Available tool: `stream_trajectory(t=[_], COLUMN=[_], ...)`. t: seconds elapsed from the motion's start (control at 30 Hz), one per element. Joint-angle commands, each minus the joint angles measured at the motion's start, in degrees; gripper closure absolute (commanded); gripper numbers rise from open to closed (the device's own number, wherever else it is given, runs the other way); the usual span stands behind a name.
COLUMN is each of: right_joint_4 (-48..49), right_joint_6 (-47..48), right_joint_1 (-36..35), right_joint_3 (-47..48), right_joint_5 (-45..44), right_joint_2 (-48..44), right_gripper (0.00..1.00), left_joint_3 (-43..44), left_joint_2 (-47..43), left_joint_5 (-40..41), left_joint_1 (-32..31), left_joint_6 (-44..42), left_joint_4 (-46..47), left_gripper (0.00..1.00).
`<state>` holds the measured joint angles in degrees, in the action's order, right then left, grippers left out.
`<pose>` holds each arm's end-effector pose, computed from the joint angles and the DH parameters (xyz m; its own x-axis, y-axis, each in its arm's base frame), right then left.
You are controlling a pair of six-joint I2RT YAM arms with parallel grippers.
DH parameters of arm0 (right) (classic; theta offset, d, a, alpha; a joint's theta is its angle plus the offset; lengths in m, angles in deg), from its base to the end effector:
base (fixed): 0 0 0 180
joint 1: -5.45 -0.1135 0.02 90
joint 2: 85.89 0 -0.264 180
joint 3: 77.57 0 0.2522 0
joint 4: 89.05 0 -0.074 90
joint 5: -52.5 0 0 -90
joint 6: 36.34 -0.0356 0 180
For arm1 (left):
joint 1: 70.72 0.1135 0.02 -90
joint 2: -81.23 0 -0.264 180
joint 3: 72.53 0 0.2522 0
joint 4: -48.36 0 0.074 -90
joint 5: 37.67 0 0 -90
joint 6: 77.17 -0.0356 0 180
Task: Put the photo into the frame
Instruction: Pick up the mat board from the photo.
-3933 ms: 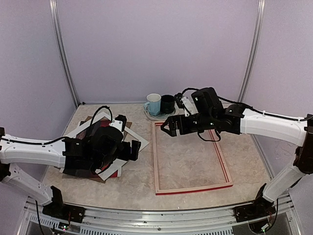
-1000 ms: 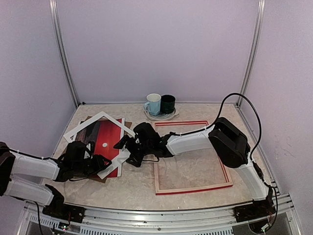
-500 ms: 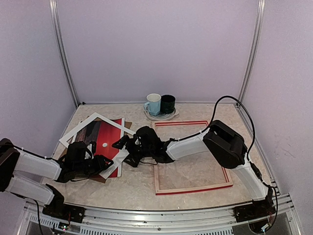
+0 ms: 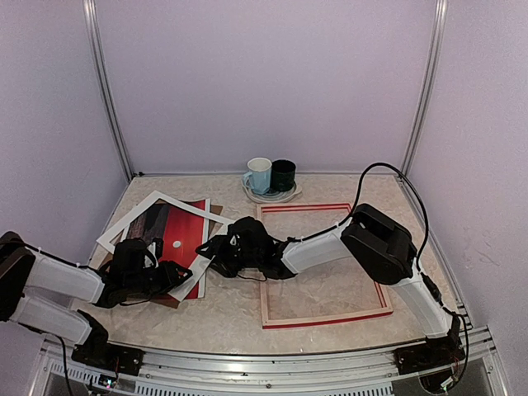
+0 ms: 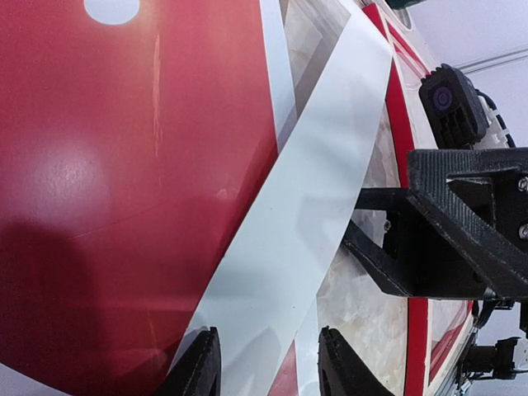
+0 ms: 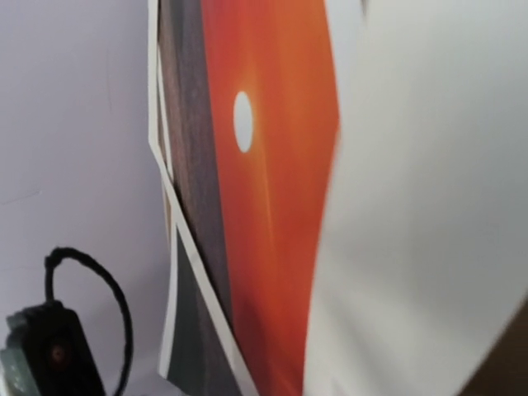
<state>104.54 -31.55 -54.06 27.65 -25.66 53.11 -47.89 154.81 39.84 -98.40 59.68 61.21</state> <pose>0.2631 0.4613 0.1089 -0.9524 0.3047 -0.0078 0.0959 0.3240 0.9412 0.1726 -0.0992 0.1125 -0.8006 -0.3844 -0.4597 0.0355 0.7354 -0.6767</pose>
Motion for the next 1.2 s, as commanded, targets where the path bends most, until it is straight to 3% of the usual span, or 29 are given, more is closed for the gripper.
stream_trajectory(t=[0.0, 0.37, 0.6, 0.83, 1.17], right_joint_4=[0.6, 0.9, 1.3, 3.7, 5.5], right_joint_6=[2.8, 4.4, 6.2, 8.4, 8.3], right_joint_1=[-0.3, -0.3, -0.3, -0.3, -0.7], right_joint_3=[0.2, 0.6, -1.0, -6.3, -18.8], right_joint_5=[-2.0, -1.4, -2.3, -4.7, -8.9], right_joint_2=[0.2, 0.7, -0.9, -5.9, -17.0], right_gripper=[0.48, 0.99, 1.0, 1.0, 1.0], left_joint_3=[-1.2, -0.9, 0.4, 4.1, 7.1], left_joint_2=[0.5, 0.9, -0.8, -9.5, -20.2], left_joint_5=[-0.7, -1.0, -1.0, 1.0, 3.7], left_joint_1=[0.3, 0.3, 0.3, 0.3, 0.0], left_joint_6=[-0.9, -1.0, -1.7, -3.2, -4.1], left_joint_4=[-1.3, -1.4, -3.8, -12.5, -21.7], left_gripper=[0.59, 0.58, 0.52, 0.43, 0.4])
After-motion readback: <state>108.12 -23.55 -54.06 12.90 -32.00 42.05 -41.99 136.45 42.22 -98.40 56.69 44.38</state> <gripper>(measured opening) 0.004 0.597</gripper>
